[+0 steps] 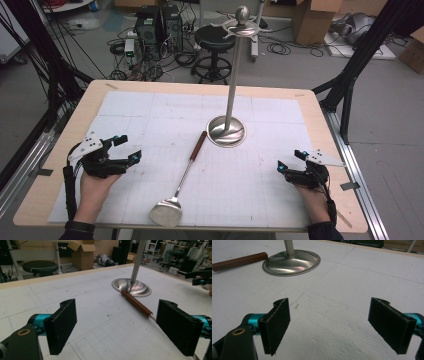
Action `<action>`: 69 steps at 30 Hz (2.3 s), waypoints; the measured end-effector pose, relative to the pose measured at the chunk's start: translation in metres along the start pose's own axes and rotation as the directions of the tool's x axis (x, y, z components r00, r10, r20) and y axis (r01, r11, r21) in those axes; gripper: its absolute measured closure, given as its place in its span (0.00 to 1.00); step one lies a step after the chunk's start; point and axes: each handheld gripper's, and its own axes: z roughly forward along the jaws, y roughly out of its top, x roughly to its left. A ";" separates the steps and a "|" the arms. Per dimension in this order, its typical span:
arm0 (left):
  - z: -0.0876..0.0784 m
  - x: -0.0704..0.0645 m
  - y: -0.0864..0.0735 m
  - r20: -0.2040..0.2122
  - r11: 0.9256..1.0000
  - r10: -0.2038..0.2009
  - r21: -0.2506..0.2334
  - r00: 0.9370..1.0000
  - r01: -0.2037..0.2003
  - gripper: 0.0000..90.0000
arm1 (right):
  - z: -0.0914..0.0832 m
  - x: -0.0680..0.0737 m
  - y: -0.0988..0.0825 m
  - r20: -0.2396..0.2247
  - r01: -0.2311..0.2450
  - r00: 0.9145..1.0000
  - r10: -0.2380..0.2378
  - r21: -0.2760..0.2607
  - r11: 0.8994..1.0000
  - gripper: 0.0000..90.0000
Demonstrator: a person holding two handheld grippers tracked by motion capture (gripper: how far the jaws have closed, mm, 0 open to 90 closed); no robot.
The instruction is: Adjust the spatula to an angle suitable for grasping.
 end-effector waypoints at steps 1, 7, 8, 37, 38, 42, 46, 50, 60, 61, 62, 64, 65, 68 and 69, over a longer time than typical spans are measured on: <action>0.000 0.000 0.000 0.000 1.000 0.000 0.000 1.000 0.000 0.20 | 0.000 0.000 0.000 0.000 0.000 1.000 0.000 0.000 1.000 0.19; 0.016 -0.022 0.011 0.046 0.999 0.024 0.044 0.999 -0.026 0.20 | 0.000 0.001 0.000 -0.002 0.004 1.000 -0.004 0.006 1.000 0.19; 0.019 -0.026 0.012 0.054 0.998 0.028 0.052 0.998 -0.031 0.21 | 0.000 0.001 0.000 -0.002 0.003 1.000 -0.003 0.006 1.000 0.19; 0.097 -0.099 0.001 0.083 0.905 0.088 0.410 0.993 -0.115 0.23 | 0.002 0.001 0.000 0.002 0.014 1.000 -0.014 0.015 1.000 0.19; 0.099 -0.099 0.000 0.078 0.898 0.090 0.425 0.993 -0.114 0.24 | 0.002 0.001 0.000 0.002 0.014 1.000 -0.014 0.015 1.000 0.19; 0.105 -0.102 -0.004 0.069 0.875 0.080 0.473 0.994 -0.103 0.26 | 0.002 0.001 0.001 0.001 0.020 1.000 -0.020 0.021 1.000 0.19; 0.110 -0.104 -0.007 0.040 0.856 0.073 0.510 0.997 -0.083 0.33 | 0.002 0.001 0.001 0.001 0.014 1.000 -0.014 0.022 1.000 0.19; 0.115 -0.105 -0.009 0.013 0.837 0.035 0.545 0.999 -0.037 0.40 | 0.002 0.002 0.001 0.002 0.014 1.000 -0.014 0.021 1.000 0.19; 0.122 -0.107 -0.014 -0.037 0.796 0.039 0.606 0.999 -0.008 0.55 | 0.002 0.002 0.001 0.004 0.007 1.000 -0.007 0.022 1.000 0.19; 0.122 -0.107 -0.014 -0.038 0.795 0.040 0.607 0.998 -0.009 0.57 | 0.002 0.002 0.001 0.003 0.005 1.000 -0.005 0.022 1.000 0.19; 0.122 -0.107 -0.014 -0.042 0.795 0.042 0.606 0.998 -0.008 0.57 | 0.002 0.001 0.001 0.002 0.005 1.000 -0.005 0.023 1.000 0.19; 0.123 -0.109 -0.014 -0.046 0.794 0.052 0.608 0.998 -0.013 0.60 | 0.002 0.002 0.001 0.003 0.005 1.000 -0.005 0.023 1.000 0.19; 0.123 -0.111 -0.014 -0.045 0.792 0.060 0.610 0.997 -0.020 0.62 | 0.002 0.002 0.001 0.003 0.006 1.000 -0.006 0.024 1.000 0.19; 0.126 -0.119 -0.013 -0.045 0.780 0.104 0.624 0.994 -0.053 0.72 | 0.002 0.001 0.001 0.002 0.012 1.000 -0.012 0.025 1.000 0.20; 0.126 -0.119 -0.013 -0.045 0.780 0.104 0.624 0.994 -0.053 0.74 | 0.002 0.001 0.001 0.002 0.012 1.000 -0.012 0.025 1.000 0.19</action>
